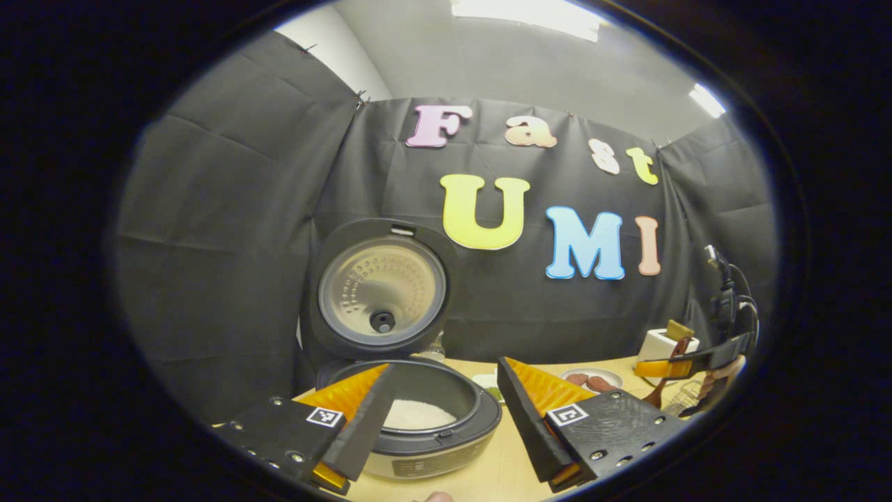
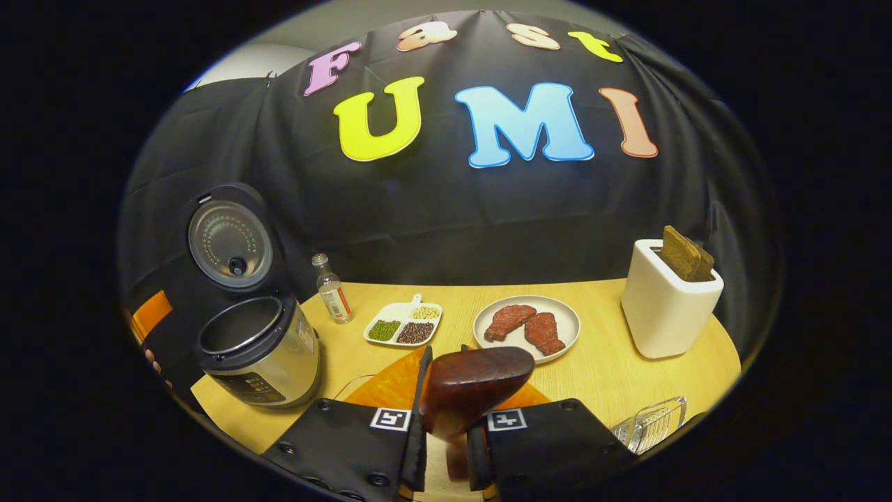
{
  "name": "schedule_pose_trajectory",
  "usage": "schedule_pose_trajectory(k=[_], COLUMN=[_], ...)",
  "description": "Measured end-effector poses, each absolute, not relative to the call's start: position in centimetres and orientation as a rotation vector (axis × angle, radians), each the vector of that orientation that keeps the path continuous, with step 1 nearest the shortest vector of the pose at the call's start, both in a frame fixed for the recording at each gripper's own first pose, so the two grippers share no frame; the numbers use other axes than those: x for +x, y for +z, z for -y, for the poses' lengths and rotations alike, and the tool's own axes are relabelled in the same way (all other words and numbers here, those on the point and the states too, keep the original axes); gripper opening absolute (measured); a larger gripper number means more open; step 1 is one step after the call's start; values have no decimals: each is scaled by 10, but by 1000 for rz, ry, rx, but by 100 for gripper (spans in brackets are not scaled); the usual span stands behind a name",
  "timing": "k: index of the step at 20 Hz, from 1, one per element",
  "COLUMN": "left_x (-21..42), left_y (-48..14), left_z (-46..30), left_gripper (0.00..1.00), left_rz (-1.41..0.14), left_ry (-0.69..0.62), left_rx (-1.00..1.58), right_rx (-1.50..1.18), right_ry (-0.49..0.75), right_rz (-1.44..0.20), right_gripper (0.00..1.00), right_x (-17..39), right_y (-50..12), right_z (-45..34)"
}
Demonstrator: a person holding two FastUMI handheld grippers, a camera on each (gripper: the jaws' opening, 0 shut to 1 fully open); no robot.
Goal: Close the left gripper, press the button to open the rice cooker; take a wooden spoon from the chopstick holder with the right hand, scoop a spoonful of rice and pour it into the rice cooker, then put the wooden spoon back into the chopstick holder.
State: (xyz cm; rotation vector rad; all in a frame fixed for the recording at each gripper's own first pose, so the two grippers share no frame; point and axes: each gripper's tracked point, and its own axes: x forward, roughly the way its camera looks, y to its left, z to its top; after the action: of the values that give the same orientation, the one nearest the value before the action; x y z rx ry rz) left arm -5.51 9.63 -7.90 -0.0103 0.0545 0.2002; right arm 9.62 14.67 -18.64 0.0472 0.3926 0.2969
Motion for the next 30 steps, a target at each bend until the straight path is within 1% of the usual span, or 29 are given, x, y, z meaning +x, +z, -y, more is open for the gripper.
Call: schedule_pose_trajectory(k=[1,3,7,8,9,10,11,12,18,19,20,21,22,25,26,28,30], left_x=[-54,-50,-45,-45,-46,-46,-47,-48,-58,-60,-61,-63,-64,-68,-67,-68,-69], left_y=[-82,-91,-100,-99,-97,-96,-96,-94,-92,-91,-87,-84,-81,-78,-76,-75,-70], left_z=[-96,-98,-88,-87,-87,-88,-89,-89,-90,-89,-88,-88,-87,-82,-81,-78,-89], left_gripper=[89,89,90,90,89,90,90,90,89,89,89,90,89,89,89,89,89], left_rz=[-57,-79,-103,-101,-98,-97,-95,-91,-93,-94,-87,-81,-78,-70,-72,-71,-60], left_ry=[197,202,173,168,167,168,171,172,167,161,158,158,159,153,148,141,161], left_rx=[-6,-4,-34,-36,-34,-28,-22,-20,-25,-30,-30,-23,-14,1,-3,-18,-42], right_rx=[46,48,61,70,78,86,94,104,219,249,274,304,340,463,501,574,617], right_ry=[297,297,315,327,339,354,365,374,425,427,427,422,416,381,383,380,368], right_rz=[-412,-431,-446,-456,-464,-476,-486,-495,-555,-563,-569,-576,-583,-601,-598,-595,-587], right_gripper=[25,23,23,25,25,23,25,25,25,25,23,25,23,23,25,23,22], right_x=[94,92,88,87,86,83,80,79,69,68,69,70,72,75,75,77,79], right_y=[-195,-206,-212,-214,-215,-217,-219,-220,-222,-221,-220,-221,-222,-220,-216,-210,-207], right_z=[-146,-146,-157,-163,-170,-177,-184,-189,-213,-214,-214,-212,-209,-198,-196,-190,-180])
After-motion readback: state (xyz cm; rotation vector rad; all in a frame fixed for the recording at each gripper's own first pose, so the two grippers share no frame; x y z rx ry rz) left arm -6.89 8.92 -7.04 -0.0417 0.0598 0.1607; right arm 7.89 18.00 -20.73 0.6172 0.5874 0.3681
